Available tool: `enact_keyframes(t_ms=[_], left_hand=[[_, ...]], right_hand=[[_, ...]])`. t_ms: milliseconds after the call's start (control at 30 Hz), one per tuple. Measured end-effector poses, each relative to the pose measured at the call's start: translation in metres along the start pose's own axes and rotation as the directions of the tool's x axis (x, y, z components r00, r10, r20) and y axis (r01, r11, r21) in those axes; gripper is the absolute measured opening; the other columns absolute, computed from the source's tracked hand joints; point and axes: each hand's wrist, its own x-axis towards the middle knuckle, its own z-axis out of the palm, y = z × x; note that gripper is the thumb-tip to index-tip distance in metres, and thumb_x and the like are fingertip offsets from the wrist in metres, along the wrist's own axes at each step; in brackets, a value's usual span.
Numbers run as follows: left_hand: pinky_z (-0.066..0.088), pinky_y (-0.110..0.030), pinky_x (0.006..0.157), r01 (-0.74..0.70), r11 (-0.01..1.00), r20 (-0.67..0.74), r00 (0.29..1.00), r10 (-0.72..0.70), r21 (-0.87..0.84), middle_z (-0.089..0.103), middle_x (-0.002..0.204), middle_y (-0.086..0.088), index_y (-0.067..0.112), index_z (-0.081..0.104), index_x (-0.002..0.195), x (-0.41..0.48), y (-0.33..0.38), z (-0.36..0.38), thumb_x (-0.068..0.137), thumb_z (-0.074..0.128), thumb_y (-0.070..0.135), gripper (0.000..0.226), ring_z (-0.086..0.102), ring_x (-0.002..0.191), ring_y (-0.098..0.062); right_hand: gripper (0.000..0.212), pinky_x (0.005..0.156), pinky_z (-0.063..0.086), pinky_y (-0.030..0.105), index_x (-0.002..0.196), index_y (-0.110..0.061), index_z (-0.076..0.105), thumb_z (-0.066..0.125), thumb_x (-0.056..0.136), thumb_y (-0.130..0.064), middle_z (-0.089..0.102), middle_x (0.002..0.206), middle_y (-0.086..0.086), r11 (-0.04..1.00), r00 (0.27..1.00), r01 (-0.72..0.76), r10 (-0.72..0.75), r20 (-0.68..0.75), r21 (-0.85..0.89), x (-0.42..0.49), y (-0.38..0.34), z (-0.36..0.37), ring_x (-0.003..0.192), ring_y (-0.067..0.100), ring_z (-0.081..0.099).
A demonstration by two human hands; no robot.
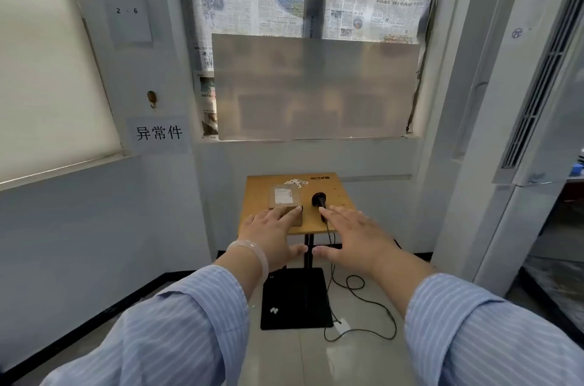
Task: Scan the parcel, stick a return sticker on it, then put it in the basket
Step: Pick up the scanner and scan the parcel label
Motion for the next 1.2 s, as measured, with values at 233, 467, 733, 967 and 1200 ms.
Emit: enact_keyframes(t_ms=[233,467,733,967,1200], left_hand=[[0.018,-0.047,0.118,0.135,0.989,0.061,0.989,-0.131,-0.060,0.018,0.161,0.006,0.042,0.009,0.150,0.106,-0.013,0.022,0.084,0.045,0.066,0.079,0.019,0.146,-0.023],[0.019,-0.046,0.118,0.191,0.981,0.128,0.974,-0.186,-0.032,0.016,0.161,0.004,0.041,0.007,0.151,0.183,-0.046,0.058,0.084,0.043,0.067,0.080,0.021,0.145,-0.025],[0.023,-0.044,0.116,0.208,0.975,0.155,0.969,-0.194,-0.080,0.017,0.161,0.004,0.039,0.010,0.151,0.288,-0.110,0.107,0.087,0.041,0.065,0.076,0.022,0.145,-0.023],[0.028,-0.040,0.113,0.165,0.982,0.196,0.970,-0.145,-0.095,0.017,0.161,0.003,0.036,0.012,0.151,0.387,-0.171,0.134,0.089,0.041,0.060,0.073,0.025,0.143,-0.024],[0.020,-0.042,0.117,0.226,0.970,0.367,0.913,-0.176,-0.095,0.010,0.162,0.000,0.035,0.008,0.152,0.442,-0.198,0.188,0.087,0.042,0.064,0.079,0.016,0.146,-0.027]], right_hand=[[0.086,0.121,0.009,0.039,0.154,-0.032,0.009,0.047,0.085,-0.066,0.012,0.163,-0.004,0.998,0.999,-0.029,0.027,0.035,0.053,0.098,0.080,0.001,0.149,0.017,0.010],[0.084,0.121,0.013,0.041,0.153,-0.034,0.009,0.046,0.085,-0.068,0.011,0.163,-0.007,0.997,0.994,-0.011,0.003,0.110,0.072,0.182,0.116,0.040,0.149,0.017,0.009],[0.082,0.120,0.013,0.040,0.153,-0.034,0.009,0.045,0.087,-0.065,0.010,0.163,-0.005,0.996,0.980,-0.082,0.072,0.184,0.046,0.299,0.151,0.084,0.149,0.019,0.010],[0.083,0.119,0.020,0.041,0.153,-0.033,0.010,0.049,0.086,-0.063,0.016,0.162,-0.004,0.980,0.966,-0.190,0.175,0.193,0.063,0.402,0.169,0.108,0.147,0.020,0.017],[0.081,0.120,0.019,0.040,0.153,-0.030,0.011,0.049,0.088,-0.061,0.017,0.161,-0.004,0.949,0.922,-0.302,0.269,0.277,0.085,0.459,0.204,0.144,0.147,0.018,0.017]])
